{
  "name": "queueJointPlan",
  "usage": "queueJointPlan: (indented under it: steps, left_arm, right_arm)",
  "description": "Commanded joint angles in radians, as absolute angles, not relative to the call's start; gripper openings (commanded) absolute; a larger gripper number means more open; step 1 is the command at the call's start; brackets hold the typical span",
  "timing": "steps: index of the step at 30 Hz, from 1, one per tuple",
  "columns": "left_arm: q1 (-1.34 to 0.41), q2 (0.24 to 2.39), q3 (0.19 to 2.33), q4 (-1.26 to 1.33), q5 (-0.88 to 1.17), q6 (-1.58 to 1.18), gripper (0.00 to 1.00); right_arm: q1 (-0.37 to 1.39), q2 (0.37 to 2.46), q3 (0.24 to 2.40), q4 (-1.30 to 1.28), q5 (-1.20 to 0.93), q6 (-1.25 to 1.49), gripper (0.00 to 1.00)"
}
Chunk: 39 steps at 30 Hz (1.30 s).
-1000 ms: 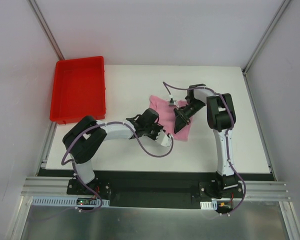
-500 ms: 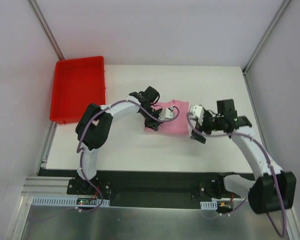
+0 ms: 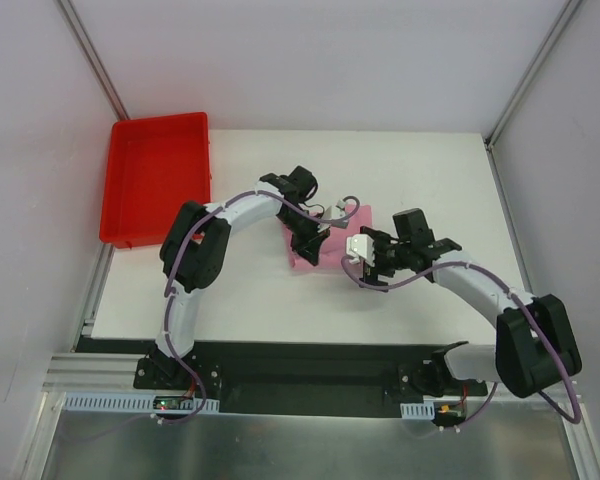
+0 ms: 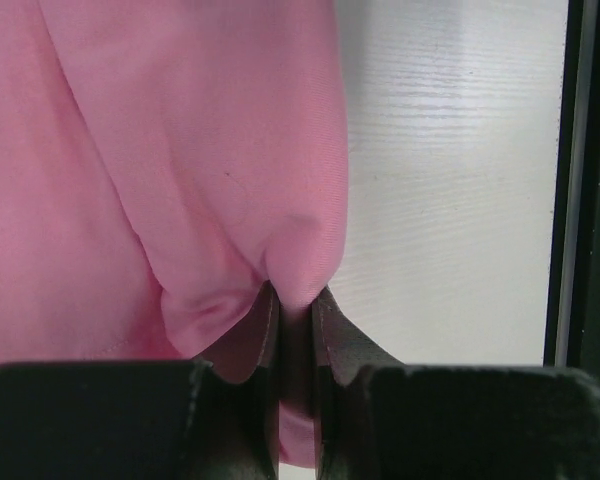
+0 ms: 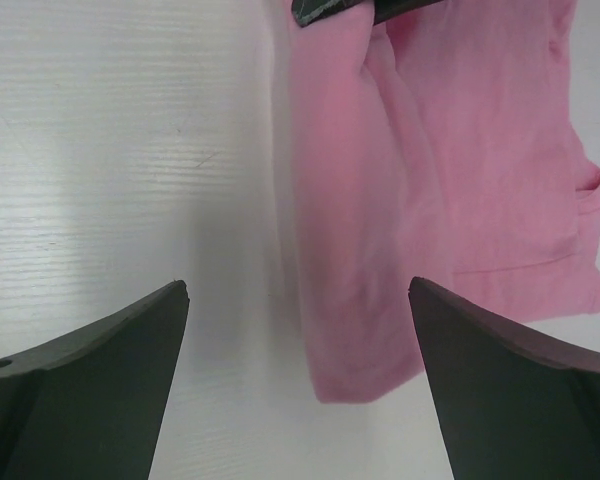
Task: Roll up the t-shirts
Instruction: Roll the T-shirt to the center of the board.
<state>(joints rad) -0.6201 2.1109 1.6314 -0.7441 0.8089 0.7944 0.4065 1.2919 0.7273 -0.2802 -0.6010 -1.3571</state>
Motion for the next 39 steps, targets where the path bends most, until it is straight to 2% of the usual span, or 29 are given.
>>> queueJointPlan:
  steps: [1,10,12,13,14,16,17,19,21,22,23,28,33,39]
  left_arm:
    - [-0.614,2.132,1.672,-0.813,0.891,0.792,0.00]
    - [-0.595,2.140,1.678,-0.818,0.910,0.802,0.00]
    - [-0.591,2.141,1.677,-0.818,0.913,0.801,0.01]
    - [-0.588,2.141,1.675,-0.819,0.911,0.802,0.01]
    - [-0.580,2.140,1.675,-0.819,0.913,0.801,0.02]
    - [-0.572,2.134,1.675,-0.819,0.913,0.796,0.06]
    - [-0.565,2.132,1.675,-0.819,0.913,0.792,0.12]
    - [-0.560,2.131,1.675,-0.819,0.907,0.788,0.18]
    - [-0.557,2.129,1.674,-0.819,0.904,0.787,0.27]
    - [-0.557,2.129,1.672,-0.819,0.900,0.782,0.29]
    - [-0.557,2.128,1.671,-0.818,0.899,0.776,0.30]
    - [-0.552,2.088,1.635,-0.761,0.864,0.695,0.38]
    - [-0.512,1.982,1.585,-0.580,0.697,0.557,0.44]
    - [-0.476,1.872,1.506,-0.454,0.566,0.463,0.45]
  right_arm:
    - [0.417,1.363,0.779,-0.221,-0.627,-1.437,0.96]
    - [0.434,1.525,0.816,-0.125,-0.614,-1.511,0.98]
    - [0.439,1.558,0.818,-0.095,-0.588,-1.519,0.94]
    - [0.437,1.568,0.821,-0.092,-0.577,-1.523,0.90]
    - [0.439,1.587,0.833,-0.098,-0.568,-1.529,0.79]
    - [0.437,1.608,0.862,-0.176,-0.557,-1.549,0.66]
    - [0.437,1.620,0.886,-0.201,-0.554,-1.549,0.54]
    - [0.437,1.638,0.891,-0.228,-0.545,-1.552,0.41]
    - [0.440,1.652,0.899,-0.242,-0.543,-1.552,0.35]
    - [0.442,1.655,0.907,-0.268,-0.540,-1.549,0.26]
    - [0.442,1.658,0.914,-0.276,-0.537,-1.531,0.24]
    - [0.431,1.727,1.060,-0.565,-0.584,-1.554,0.15]
    - [0.405,1.853,1.280,-0.959,-0.647,-1.605,0.13]
    - [0.350,2.008,1.538,-1.254,-0.678,-1.614,0.12]
